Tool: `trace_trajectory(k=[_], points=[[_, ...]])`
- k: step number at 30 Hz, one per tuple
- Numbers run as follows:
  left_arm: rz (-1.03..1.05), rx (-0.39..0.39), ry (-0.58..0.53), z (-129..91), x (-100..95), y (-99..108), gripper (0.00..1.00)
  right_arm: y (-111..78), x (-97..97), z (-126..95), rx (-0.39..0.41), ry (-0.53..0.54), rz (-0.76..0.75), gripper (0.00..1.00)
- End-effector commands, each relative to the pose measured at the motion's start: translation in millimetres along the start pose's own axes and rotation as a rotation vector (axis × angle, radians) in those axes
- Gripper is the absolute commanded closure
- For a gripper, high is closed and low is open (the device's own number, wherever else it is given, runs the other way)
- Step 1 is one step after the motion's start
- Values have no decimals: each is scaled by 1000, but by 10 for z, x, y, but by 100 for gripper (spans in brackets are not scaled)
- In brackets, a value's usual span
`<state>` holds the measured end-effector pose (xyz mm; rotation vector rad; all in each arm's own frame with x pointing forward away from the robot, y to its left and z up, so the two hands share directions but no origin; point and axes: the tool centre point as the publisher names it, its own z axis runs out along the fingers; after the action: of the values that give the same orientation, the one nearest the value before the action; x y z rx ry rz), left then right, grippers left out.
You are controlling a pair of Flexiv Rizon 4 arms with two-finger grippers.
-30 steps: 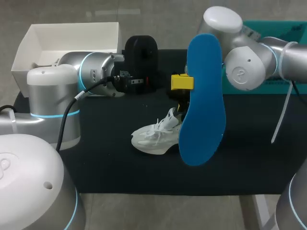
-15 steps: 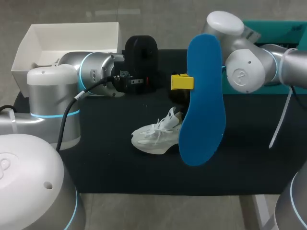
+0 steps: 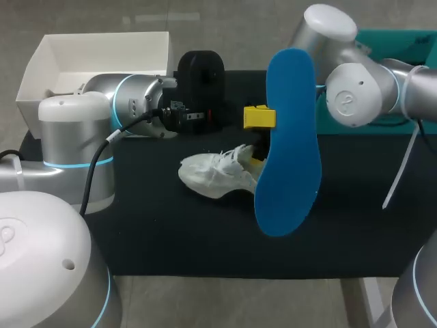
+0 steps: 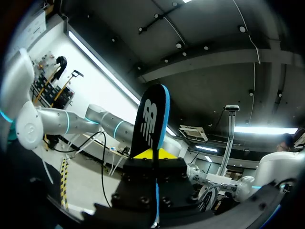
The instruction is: Take the shoe out of the shoebox, open the shoe tongue, remove and reinsert the insole, then place the shoe into the shoebox
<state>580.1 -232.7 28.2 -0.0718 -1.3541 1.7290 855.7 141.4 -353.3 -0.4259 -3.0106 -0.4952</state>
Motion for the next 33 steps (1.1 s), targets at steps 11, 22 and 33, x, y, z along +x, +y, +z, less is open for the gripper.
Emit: trace_trajectory(k=[11,22,33], points=[[0,2,3,5,-14,5,100,-22,40,-218,-258,6,862,100],[0,2,3,5,-14,5,100,313,66,-82,-324,-33,1088,100],[0,2,3,5,-14,5,100,289,108,-2,-321,-60,1163,100]])
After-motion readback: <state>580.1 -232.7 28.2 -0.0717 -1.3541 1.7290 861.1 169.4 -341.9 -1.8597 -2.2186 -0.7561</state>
